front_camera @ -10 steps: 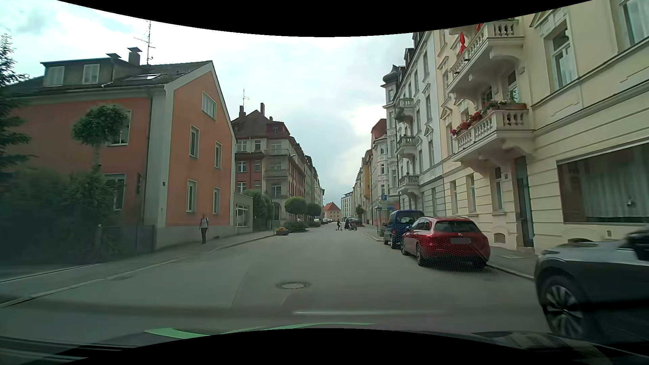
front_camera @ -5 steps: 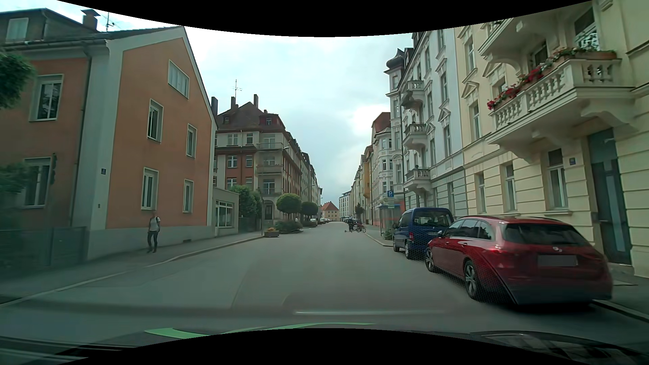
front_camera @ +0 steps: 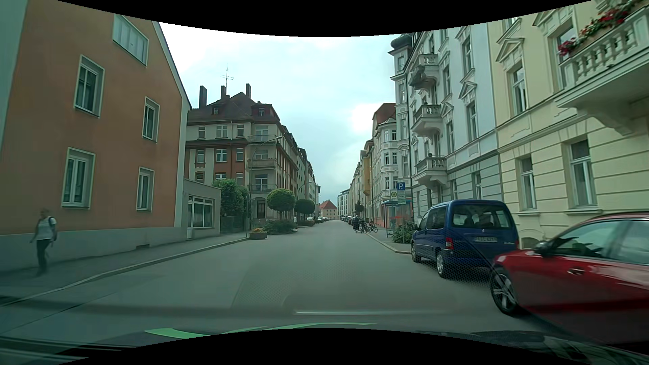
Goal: Follow the waypoints while adhering to traffic rules and regulations
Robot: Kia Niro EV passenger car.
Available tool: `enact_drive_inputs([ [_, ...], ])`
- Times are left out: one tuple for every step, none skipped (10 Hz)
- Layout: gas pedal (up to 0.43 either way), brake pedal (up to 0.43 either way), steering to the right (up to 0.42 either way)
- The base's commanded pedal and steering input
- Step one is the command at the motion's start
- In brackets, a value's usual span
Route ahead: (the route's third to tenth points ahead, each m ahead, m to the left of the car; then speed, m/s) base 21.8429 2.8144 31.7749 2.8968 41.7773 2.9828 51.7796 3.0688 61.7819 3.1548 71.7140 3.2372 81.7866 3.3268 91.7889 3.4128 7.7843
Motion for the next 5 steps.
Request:
enact_drive_inputs([
  [0.0, 0.0, 0.002],
  [0.0, 0.0, 0.002],
  [0.0, 0.0, 0.0],
  [0.0, 0.0, 0.001],
  [0.0, 0.0, 0.0],
])
